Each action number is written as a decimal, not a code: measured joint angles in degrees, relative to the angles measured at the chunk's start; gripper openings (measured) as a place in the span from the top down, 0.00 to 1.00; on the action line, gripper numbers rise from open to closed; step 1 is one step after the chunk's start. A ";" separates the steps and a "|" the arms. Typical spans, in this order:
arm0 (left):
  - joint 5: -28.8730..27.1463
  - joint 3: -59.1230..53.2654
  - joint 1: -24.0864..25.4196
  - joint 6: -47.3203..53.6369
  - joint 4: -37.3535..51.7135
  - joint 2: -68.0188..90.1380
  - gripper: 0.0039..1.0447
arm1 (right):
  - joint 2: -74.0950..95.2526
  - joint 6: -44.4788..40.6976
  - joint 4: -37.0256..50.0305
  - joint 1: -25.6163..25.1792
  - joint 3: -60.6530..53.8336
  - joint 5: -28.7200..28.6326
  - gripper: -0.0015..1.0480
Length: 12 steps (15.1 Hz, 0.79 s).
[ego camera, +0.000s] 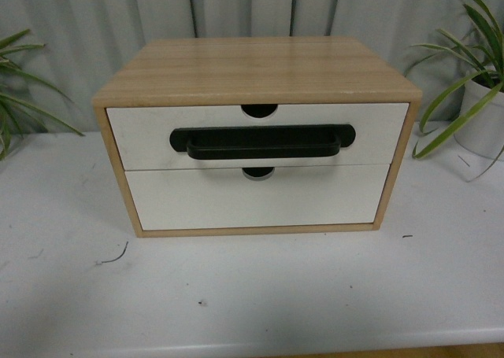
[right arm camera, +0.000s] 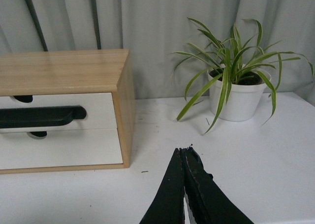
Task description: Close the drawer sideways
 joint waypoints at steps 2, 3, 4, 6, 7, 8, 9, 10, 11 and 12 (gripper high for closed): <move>0.00 -1.64 -0.02 0.00 -1.07 -2.14 0.99 | -0.83 0.00 0.33 0.00 -1.03 -0.02 0.98; 0.00 -2.10 0.00 -0.02 -1.64 -2.99 0.99 | -1.20 0.02 0.33 0.00 -1.60 -0.02 0.98; 0.02 -2.49 -0.02 0.00 -2.08 -4.11 0.99 | -1.51 0.02 0.52 0.00 -1.97 -0.02 0.98; 0.00 -3.23 0.00 -0.02 -3.17 -6.19 0.99 | -1.95 0.00 0.63 0.00 -2.54 -0.02 0.98; 0.00 -3.58 0.00 0.00 -3.85 -6.99 0.99 | -3.26 0.00 1.25 0.00 -3.56 -0.02 0.98; -0.02 -4.24 0.00 -0.02 -3.34 -7.87 0.99 | -4.37 -0.09 0.28 0.00 -4.70 -0.02 0.98; 0.00 -5.27 0.00 0.00 -7.32 -11.32 0.99 | -4.20 -0.04 0.66 0.00 -4.72 -0.02 0.98; -0.02 -5.27 0.00 0.00 -13.05 -16.09 0.99 | -4.46 -0.02 1.05 0.00 -4.72 0.00 0.98; 0.00 -5.18 -0.04 0.04 -12.02 -17.92 0.99 | -4.42 -0.02 0.74 0.00 -4.72 0.02 0.98; 0.04 -5.29 0.11 0.04 -13.75 -18.01 0.99 | -4.46 -0.07 0.87 0.00 -4.72 -0.02 0.98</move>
